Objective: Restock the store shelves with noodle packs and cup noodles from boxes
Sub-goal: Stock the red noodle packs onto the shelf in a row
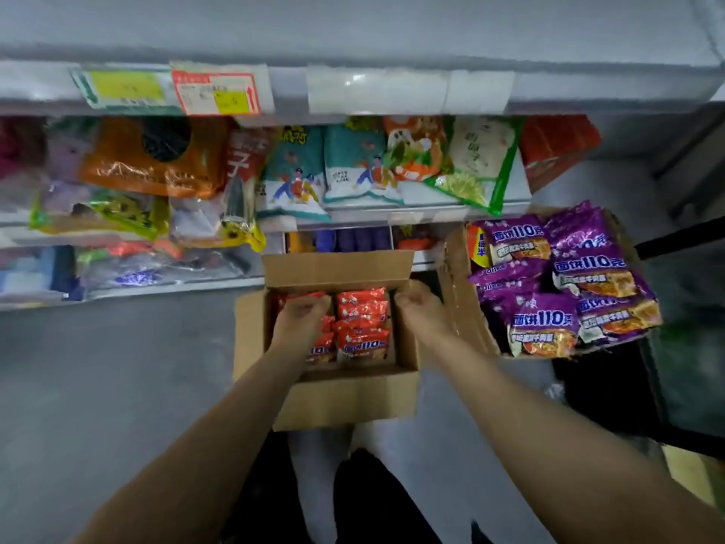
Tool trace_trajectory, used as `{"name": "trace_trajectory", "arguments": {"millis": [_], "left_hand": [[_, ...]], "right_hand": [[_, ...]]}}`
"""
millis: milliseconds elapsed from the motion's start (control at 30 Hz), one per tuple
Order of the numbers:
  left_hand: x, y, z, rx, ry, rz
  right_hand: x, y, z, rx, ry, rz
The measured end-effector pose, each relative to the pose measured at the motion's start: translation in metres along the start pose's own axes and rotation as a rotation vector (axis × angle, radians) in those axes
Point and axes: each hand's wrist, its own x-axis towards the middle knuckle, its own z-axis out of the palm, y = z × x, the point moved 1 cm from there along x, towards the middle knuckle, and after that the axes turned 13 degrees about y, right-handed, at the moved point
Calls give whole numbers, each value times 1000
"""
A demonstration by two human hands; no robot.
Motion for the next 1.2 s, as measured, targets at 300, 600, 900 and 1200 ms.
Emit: {"name": "trace_trajectory", "arguments": {"millis": [300,600,900,1200], "left_hand": [[46,-110,33,-23,39,-162],[135,-205,73,53,43,-127],[252,-315,82,309,112,-153],[334,-375,95,341,221,-214]], "right_hand": [[62,80,63,-43,-44,171],[137,169,149,-48,-65,213],[216,258,233,-181,-123,245],[267,315,302,25,-72,410]]}}
